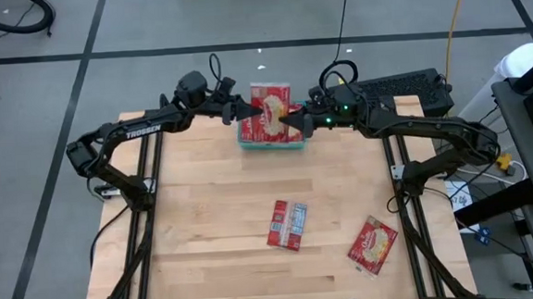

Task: Sort popcorn bags into baskets
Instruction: Put the red popcorn bag into the blue bin

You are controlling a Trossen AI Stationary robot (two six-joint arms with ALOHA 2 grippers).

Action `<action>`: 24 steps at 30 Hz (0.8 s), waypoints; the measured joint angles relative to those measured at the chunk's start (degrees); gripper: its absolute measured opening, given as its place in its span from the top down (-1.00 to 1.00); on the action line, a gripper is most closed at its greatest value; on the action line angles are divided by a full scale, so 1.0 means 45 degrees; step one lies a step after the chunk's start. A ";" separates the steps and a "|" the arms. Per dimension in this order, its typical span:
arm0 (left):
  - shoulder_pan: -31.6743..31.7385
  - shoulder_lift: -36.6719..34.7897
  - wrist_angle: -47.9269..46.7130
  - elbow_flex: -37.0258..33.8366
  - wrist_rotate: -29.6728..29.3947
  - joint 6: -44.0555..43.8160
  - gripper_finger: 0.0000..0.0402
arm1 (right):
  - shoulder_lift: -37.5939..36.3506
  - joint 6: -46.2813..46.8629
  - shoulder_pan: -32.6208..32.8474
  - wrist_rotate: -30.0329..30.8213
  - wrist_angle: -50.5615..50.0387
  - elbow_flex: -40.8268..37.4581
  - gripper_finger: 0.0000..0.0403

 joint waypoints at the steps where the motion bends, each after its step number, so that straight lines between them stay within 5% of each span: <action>1: 0.0001 0.0000 0.0000 0.0000 0.0105 -0.0005 0.87 | -0.0005 0.0000 -0.0042 -0.0003 0.0017 0.0000 0.59; 6: -0.0129 0.0000 -0.0011 0.0000 0.0052 -0.0152 0.89 | -0.0010 0.0000 -0.0150 -0.0049 -0.0007 0.0000 0.93; 9: -0.0266 0.0000 -0.0063 0.0000 -0.0361 -0.0155 0.81 | -0.0019 0.0072 -0.0180 -0.0007 -0.0163 0.0000 0.94; 18: 0.0143 -0.0103 -0.0271 0.0000 -0.1596 -0.0369 0.16 | -0.0017 0.1534 -0.1144 -0.0088 -0.0769 0.0000 0.97; 24: 0.1053 -0.0648 -0.0634 -0.0005 -0.2795 -0.0285 -0.14 | -0.0005 0.2518 -0.2630 -0.1367 -0.1632 -0.0005 0.96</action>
